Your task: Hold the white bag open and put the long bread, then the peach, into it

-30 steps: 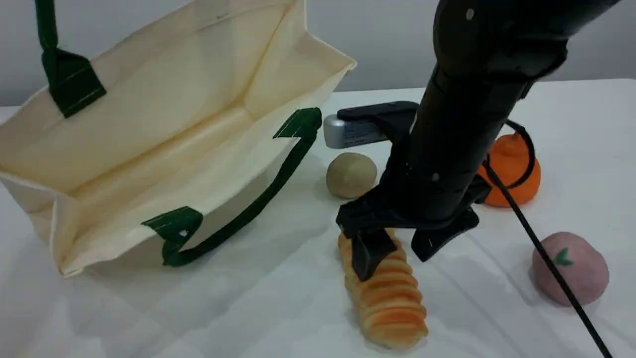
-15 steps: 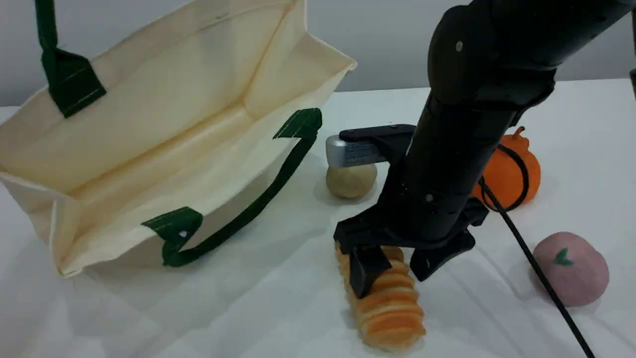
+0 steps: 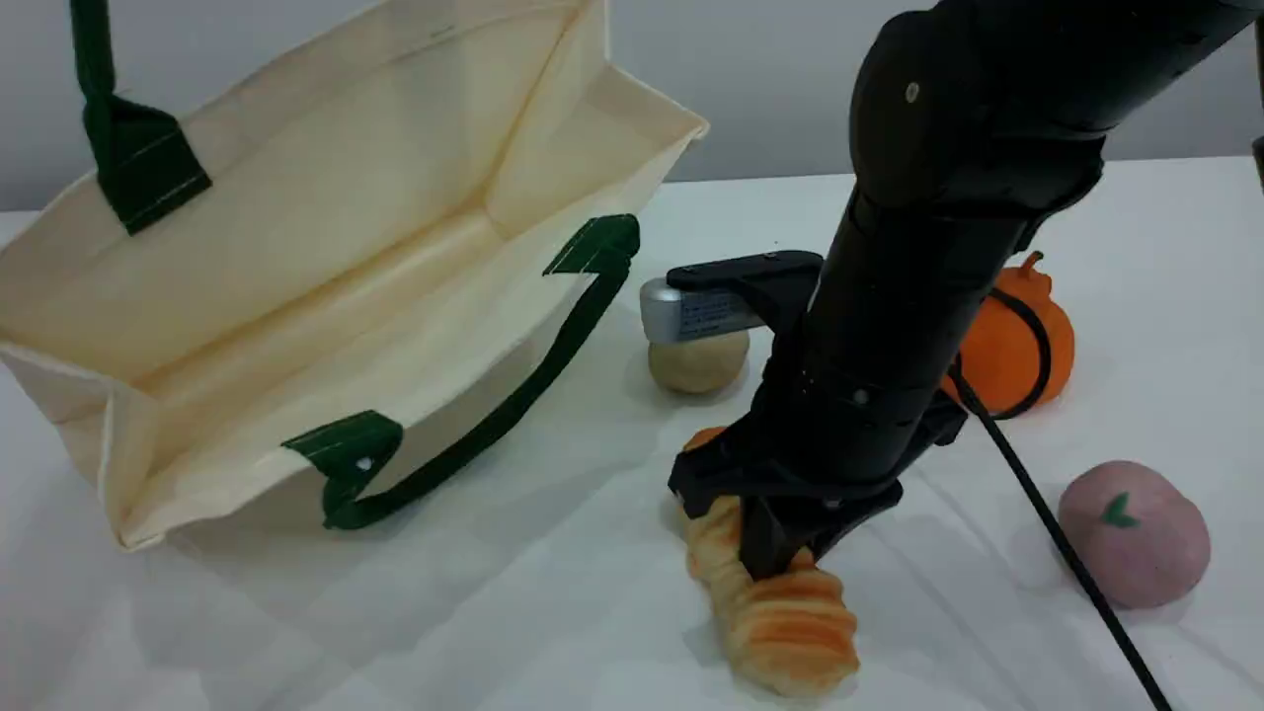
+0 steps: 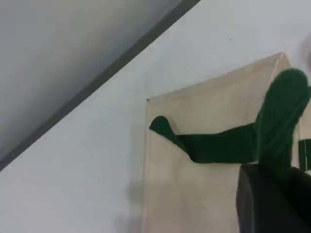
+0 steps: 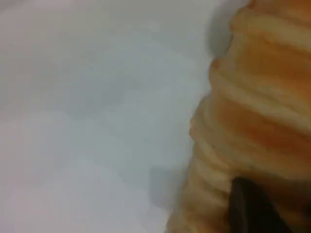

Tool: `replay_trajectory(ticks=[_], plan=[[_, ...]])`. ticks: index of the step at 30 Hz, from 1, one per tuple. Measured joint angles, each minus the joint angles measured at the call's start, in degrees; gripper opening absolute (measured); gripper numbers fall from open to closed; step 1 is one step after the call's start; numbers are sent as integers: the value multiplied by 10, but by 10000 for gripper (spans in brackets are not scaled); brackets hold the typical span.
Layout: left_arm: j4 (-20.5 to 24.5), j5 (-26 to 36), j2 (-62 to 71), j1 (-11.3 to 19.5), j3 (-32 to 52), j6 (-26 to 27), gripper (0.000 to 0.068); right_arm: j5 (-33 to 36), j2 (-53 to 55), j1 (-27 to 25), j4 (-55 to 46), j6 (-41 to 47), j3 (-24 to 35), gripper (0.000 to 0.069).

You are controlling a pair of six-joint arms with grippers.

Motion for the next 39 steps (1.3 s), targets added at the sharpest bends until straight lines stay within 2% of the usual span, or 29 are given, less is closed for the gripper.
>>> replay_trajectory(ticks=[7, 13, 24, 31, 39], plan=[[0, 0, 0, 0, 0, 0, 93, 70, -11, -12, -25, 17, -26, 116], [1, 0, 0, 0, 0, 0, 93, 51, -73, -12, -62, 65, -28, 109], [1, 0, 0, 0, 0, 2, 93, 127, -209, -12, -66, 95, -28, 99], [1, 0, 0, 0, 0, 2, 93, 179, -266, 5, -20, 105, -28, 95], [-1, 0, 0, 0, 0, 2, 93, 146, -267, 59, 76, 84, -28, 95]])
